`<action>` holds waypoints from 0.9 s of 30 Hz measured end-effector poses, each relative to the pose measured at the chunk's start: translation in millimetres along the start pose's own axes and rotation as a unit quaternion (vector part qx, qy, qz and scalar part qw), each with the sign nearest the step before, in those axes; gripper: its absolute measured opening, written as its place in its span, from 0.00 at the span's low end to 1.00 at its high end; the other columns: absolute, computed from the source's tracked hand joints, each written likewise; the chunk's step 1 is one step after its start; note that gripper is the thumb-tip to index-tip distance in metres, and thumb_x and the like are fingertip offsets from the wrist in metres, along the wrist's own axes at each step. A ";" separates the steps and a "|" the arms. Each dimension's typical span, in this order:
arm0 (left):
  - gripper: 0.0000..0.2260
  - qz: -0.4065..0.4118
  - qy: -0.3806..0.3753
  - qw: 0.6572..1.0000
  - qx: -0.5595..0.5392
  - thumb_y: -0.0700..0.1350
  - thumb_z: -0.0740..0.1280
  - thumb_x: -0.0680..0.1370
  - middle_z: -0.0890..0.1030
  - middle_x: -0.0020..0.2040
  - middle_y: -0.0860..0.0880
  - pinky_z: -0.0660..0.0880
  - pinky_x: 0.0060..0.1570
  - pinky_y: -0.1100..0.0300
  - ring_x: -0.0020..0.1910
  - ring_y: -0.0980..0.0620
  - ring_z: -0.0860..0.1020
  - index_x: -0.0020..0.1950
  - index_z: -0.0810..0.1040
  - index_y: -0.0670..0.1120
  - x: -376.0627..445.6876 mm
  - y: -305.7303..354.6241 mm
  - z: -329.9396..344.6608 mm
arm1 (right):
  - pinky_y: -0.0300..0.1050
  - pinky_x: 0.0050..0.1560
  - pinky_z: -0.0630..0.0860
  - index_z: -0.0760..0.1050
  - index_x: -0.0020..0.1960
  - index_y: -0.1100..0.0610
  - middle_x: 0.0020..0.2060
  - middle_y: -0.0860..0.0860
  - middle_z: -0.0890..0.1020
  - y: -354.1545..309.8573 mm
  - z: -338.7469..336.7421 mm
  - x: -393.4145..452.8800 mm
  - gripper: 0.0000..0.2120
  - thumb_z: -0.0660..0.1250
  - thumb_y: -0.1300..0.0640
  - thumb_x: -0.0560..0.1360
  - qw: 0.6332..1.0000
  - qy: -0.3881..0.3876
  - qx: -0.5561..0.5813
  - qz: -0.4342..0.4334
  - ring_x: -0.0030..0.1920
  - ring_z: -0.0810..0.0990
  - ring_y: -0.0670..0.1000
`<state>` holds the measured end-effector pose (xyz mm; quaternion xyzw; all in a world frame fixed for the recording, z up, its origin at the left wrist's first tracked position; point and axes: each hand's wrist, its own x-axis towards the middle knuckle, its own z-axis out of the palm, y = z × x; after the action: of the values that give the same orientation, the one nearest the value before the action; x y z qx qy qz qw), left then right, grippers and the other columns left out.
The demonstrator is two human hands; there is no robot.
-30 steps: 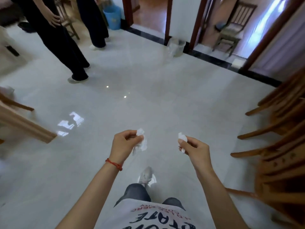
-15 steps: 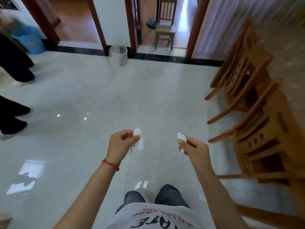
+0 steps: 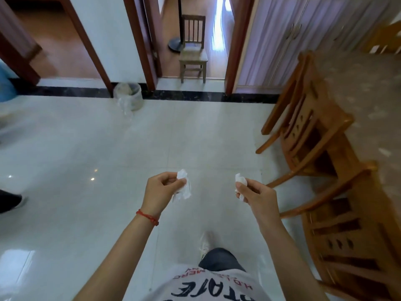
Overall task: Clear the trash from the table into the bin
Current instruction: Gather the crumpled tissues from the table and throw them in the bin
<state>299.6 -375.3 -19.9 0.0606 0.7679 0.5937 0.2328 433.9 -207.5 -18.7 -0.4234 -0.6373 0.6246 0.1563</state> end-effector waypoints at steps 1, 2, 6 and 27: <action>0.03 -0.001 -0.001 1.000 0.000 0.35 0.70 0.70 0.78 0.22 0.59 0.71 0.30 0.75 0.25 0.65 0.75 0.39 0.80 0.42 20.3 7.8 6.5 | 0.49 0.45 0.78 0.79 0.35 0.50 0.32 0.54 0.81 -8.7 0.0 20.1 0.08 0.71 0.61 0.71 1.000 0.000 -0.006 -0.004 0.37 0.79 0.53; 0.04 -0.002 -0.002 1.000 0.000 0.35 0.70 0.70 0.78 0.23 0.58 0.71 0.30 0.74 0.25 0.64 0.75 0.38 0.80 0.43 36.3 15.4 11.3 | 0.48 0.44 0.77 0.79 0.35 0.51 0.32 0.54 0.81 -17.0 1.0 36.1 0.08 0.71 0.60 0.71 1.000 0.000 -0.009 -0.008 0.37 0.79 0.53; 0.04 0.007 -0.001 1.000 0.002 0.36 0.71 0.70 0.79 0.27 0.56 0.73 0.31 0.73 0.26 0.64 0.76 0.39 0.80 0.44 108.6 47.3 32.0 | 0.47 0.44 0.77 0.80 0.36 0.50 0.31 0.53 0.81 -52.6 8.2 109.5 0.07 0.71 0.60 0.71 1.000 0.005 -0.008 -0.012 0.36 0.79 0.52; 0.05 0.026 -0.050 0.998 0.033 0.37 0.71 0.71 0.81 0.37 0.50 0.74 0.32 0.75 0.30 0.64 0.79 0.46 0.81 0.40 502.2 178.8 65.2 | 0.37 0.41 0.76 0.77 0.36 0.48 0.34 0.47 0.81 -194.1 124.8 444.4 0.07 0.69 0.54 0.72 0.999 0.037 -0.011 0.020 0.37 0.79 0.47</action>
<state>-149.2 -80.7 -7.4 0.1182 0.7727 0.5700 0.2532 12.8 63.2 -6.3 -0.4604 -0.6296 0.6042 0.1628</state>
